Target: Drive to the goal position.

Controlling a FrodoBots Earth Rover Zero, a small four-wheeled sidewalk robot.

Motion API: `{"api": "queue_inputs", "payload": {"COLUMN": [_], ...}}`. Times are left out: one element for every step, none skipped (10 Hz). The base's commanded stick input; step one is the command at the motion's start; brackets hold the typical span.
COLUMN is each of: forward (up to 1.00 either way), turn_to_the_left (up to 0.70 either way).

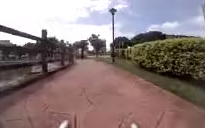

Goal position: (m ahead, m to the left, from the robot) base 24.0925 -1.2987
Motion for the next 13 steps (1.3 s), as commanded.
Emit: {"api": "queue_inputs", "payload": {"forward": [1.0,1.0,1.0,1.0,1.0,1.0,1.0,1.0,1.0,1.0,1.0,1.0,1.0], "turn_to_the_left": [0.0,0.0,0.0,0.0,0.0,0.0,0.0,0.0,0.0,0.0,0.0,0.0,0.0]}}
